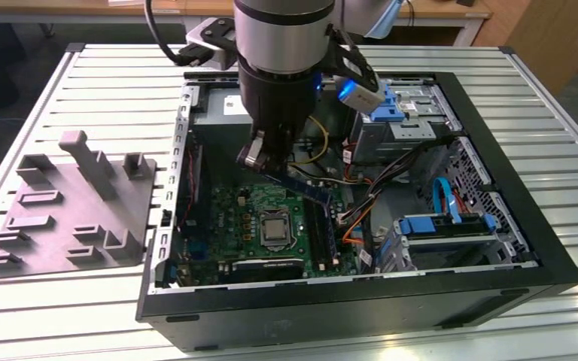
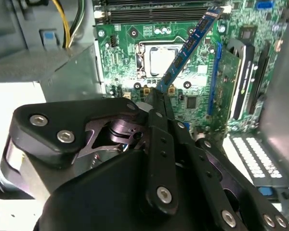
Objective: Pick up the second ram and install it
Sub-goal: 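Insert the second ram into the second slot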
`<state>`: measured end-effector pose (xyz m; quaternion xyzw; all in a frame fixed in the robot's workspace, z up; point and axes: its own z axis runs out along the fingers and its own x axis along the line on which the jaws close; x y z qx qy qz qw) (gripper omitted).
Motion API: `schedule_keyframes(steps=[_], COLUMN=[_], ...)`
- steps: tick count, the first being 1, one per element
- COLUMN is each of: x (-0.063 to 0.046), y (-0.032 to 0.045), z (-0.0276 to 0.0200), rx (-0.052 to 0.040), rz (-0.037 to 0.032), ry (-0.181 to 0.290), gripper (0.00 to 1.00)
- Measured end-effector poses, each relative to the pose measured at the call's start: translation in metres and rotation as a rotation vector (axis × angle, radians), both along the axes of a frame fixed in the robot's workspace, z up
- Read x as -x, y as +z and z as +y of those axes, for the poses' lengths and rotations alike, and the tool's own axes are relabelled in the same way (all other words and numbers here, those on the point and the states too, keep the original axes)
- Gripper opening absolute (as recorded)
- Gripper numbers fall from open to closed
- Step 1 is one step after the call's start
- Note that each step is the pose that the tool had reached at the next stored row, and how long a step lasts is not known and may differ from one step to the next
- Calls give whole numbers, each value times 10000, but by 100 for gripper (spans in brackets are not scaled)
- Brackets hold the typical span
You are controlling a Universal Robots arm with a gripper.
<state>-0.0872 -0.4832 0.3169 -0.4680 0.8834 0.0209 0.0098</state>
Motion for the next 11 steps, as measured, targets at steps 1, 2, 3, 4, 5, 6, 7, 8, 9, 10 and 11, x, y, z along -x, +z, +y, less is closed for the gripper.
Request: schedule_keyframes(steps=[1,2,3,4,5,6,7,8,9,10,11], x=[0,0,0,0,0,0,0,0,0,0,0], y=[-2,-5,-7,-9,-12,-14,-16,-18,-21,-23,-25], z=[0,0,0,0,0,0,0,0,0,0,0], rx=[-1,-1,-1,-1,-1,-1,-1,-1,-1,-1,-1], rz=[-1,0,0,0,0,-1,-1,0,0,0,0], ry=[-180,-375,-557,-735,-916,-1095,-1275,-1456,-1634,-1826,-2005], gripper=[11,11,11,11,11,11,11,11,11,11,11])
